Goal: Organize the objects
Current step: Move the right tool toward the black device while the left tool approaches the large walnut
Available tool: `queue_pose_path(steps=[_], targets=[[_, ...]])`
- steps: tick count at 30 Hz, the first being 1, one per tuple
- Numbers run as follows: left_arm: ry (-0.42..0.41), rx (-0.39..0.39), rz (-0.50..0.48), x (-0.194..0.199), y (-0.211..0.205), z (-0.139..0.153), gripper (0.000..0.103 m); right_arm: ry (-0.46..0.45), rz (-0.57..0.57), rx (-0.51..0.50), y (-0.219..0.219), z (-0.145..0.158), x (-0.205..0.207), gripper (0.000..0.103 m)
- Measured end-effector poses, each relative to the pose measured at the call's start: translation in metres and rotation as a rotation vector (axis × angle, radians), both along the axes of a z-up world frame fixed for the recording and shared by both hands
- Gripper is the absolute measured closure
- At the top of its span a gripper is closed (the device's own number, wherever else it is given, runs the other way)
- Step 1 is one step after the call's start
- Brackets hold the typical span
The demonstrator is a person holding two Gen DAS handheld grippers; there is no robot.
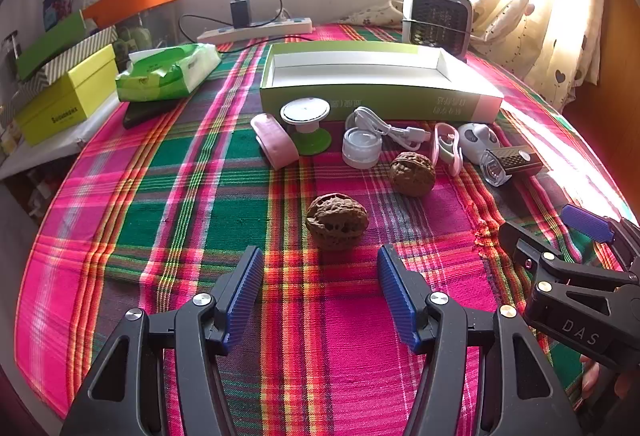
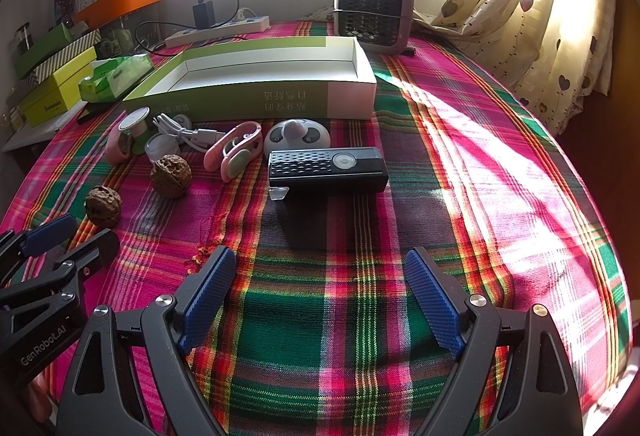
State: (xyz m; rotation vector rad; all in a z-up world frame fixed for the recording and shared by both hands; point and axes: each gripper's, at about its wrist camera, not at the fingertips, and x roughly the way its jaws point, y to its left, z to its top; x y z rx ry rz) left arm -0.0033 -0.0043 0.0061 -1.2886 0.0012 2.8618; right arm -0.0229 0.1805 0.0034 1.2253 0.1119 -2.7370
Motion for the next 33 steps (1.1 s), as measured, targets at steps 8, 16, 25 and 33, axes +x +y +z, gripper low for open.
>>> queue_pose_path(steps=[8, 16, 25, 33], targets=[[-0.003, -0.002, -0.014, 0.0001, 0.0018, 0.0, 0.045, 0.0, 0.001, 0.0, -0.0006, 0.0007, 0.0001, 0.016], [0.0, -0.002, -0.018, 0.0009, 0.0011, -0.0011, 0.045, -0.001, 0.002, -0.001, -0.0002, 0.0013, -0.0004, 0.016], [0.0, -0.003, -0.019, 0.0008, 0.0009, -0.0011, 0.045, -0.002, 0.002, 0.0, -0.001, 0.0015, 0.0001, 0.016], [-0.007, 0.006, -0.059, 0.0019, -0.0019, -0.0014, 0.045, -0.012, 0.032, 0.005, 0.0004, 0.001, 0.0004, 0.016]])
